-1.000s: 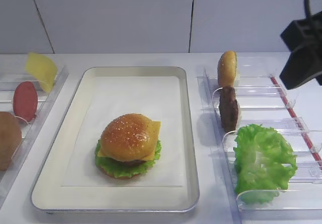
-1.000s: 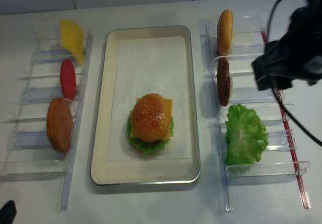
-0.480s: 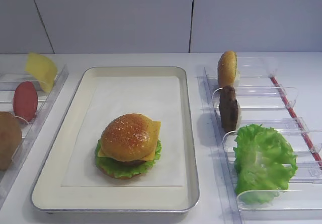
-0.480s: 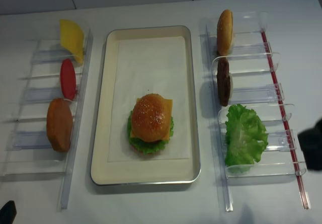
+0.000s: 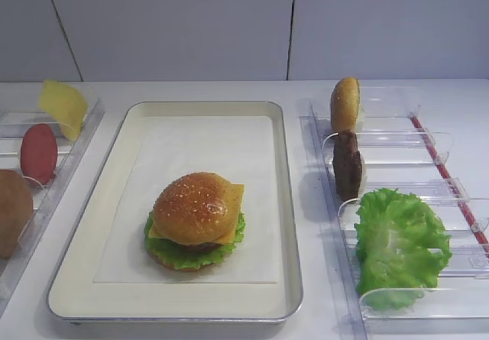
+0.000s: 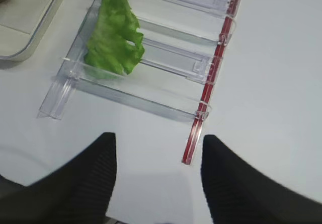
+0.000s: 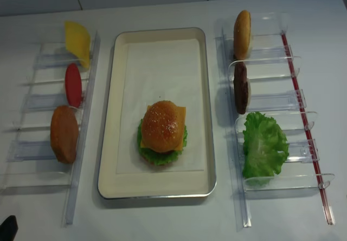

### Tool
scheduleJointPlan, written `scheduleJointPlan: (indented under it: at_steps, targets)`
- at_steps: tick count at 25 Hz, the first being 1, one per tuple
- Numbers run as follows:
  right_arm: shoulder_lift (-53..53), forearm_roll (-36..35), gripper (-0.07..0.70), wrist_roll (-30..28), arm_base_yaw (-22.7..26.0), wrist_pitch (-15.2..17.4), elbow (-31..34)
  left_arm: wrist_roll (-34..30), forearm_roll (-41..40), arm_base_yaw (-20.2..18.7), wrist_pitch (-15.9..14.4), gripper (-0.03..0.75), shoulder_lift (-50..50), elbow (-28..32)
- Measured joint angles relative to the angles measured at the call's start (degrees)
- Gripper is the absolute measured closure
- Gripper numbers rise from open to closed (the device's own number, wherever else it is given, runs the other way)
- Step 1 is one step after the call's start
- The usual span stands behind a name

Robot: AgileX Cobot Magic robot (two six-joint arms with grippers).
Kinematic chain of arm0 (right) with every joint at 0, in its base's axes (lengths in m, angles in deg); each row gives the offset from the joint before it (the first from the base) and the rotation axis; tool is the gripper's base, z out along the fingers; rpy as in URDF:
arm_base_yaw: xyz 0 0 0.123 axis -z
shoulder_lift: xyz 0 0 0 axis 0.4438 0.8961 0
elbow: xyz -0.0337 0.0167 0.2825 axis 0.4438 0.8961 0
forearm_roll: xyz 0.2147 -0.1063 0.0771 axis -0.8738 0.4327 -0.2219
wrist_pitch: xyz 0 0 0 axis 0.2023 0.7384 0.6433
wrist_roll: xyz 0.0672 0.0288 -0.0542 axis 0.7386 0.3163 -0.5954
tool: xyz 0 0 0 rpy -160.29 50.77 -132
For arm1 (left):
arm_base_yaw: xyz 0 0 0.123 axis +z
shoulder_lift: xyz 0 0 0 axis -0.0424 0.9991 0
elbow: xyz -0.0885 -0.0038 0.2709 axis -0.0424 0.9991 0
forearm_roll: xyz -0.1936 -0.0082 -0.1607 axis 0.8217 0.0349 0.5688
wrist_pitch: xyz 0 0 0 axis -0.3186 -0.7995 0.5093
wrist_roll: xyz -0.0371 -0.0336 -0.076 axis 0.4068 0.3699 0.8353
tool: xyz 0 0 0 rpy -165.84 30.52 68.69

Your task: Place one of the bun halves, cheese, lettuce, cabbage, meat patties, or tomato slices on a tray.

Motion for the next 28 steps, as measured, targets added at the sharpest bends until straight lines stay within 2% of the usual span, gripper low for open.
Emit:
scheduleJointPlan:
  at_steps: [4,11,15,19,28]
  targets:
    - [-6.7,2.4,0.217,-0.2,0.0,0.1,1.6,0.0,0.0,0.0,0.0,0.461,0.0,0.0]
    - [-15.5,4.1,0.217,-0.1,0.0,-3.0,6.1,0.0,0.0,0.0,0.0,0.461,0.0,0.0]
    - [-16.3,4.5,0.217,-0.2,0.0,-6.2,7.6,0.0,0.0,0.0,0.0,0.461,0.0,0.0]
    - [-16.4,4.5,0.217,-1.1,0.0,-8.0,7.9,0.0,0.0,0.0,0.0,0.461,0.0,0.0]
    - [-16.8,4.1,0.217,-1.3,0.0,-8.4,8.5,0.0,0.0,0.0,0.0,0.461,0.0,0.0]
